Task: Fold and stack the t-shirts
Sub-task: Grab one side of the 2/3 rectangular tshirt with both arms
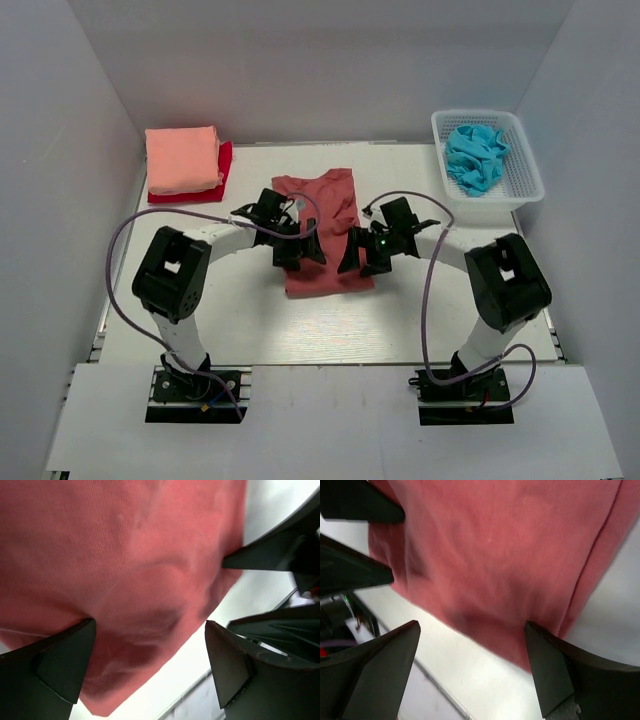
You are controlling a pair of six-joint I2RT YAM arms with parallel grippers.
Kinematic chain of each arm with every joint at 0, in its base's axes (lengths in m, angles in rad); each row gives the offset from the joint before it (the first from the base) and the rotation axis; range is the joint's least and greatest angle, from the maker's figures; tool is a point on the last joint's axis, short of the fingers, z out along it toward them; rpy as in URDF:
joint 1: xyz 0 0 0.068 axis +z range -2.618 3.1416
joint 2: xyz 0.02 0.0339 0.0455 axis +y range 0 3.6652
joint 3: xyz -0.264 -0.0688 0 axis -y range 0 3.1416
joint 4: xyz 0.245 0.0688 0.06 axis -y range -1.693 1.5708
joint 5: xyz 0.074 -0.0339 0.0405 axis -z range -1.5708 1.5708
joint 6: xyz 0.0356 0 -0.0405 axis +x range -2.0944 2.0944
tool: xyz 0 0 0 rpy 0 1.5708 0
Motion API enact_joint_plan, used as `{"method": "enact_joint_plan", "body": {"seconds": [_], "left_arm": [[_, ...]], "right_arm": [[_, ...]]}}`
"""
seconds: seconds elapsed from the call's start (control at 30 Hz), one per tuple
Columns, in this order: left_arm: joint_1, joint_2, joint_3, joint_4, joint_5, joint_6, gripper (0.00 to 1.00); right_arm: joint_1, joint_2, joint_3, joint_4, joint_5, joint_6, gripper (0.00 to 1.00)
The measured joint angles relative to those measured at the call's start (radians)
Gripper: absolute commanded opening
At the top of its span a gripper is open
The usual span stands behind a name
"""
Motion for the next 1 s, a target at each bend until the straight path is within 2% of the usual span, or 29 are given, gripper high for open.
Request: {"method": "enact_joint_plan", "body": {"seconds": [0.17, 0.3, 0.4, 0.57, 0.63, 0.83, 0.93, 1.0], "left_arm": [[-0.048, -0.143, -0.045, -0.164, -0.100, 0.004, 1.00], [-0.055, -0.294, -0.030, -0.261, -0.184, 0.006, 1.00], [-0.056, -0.406, -0.045, -0.300, -0.235, -0.010, 1.00], [-0.082, -0.473, -0.175, -0.327, -0.296, -0.048, 0.99], [-0.093, -0.447, -0.229, -0.325, -0.309, -0.065, 0.89], [-0.113, -0.339, -0.306, -0.277, -0.326, -0.084, 0.73], [-0.114, -0.315, -0.305, -0.251, -0.323, -0.091, 0.70], [-0.114, -0.311, -0.305, -0.239, -0.323, -0.095, 0.64]], "right_arm": [[0.057, -0.173, -0.057, -0.181, 0.028, -0.013, 0.90], [0.060, -0.336, -0.059, -0.241, 0.065, 0.024, 0.90], [0.057, -0.402, -0.044, -0.301, 0.135, 0.063, 0.90], [0.053, -0.348, -0.042, -0.402, 0.229, 0.111, 0.89], [0.051, -0.297, -0.048, -0.411, 0.243, 0.119, 0.87], [0.045, -0.113, -0.061, -0.418, 0.210, 0.144, 0.79], [0.040, -0.105, -0.060, -0.415, 0.190, 0.156, 0.77], [0.037, -0.099, -0.060, -0.412, 0.182, 0.164, 0.74]]}}
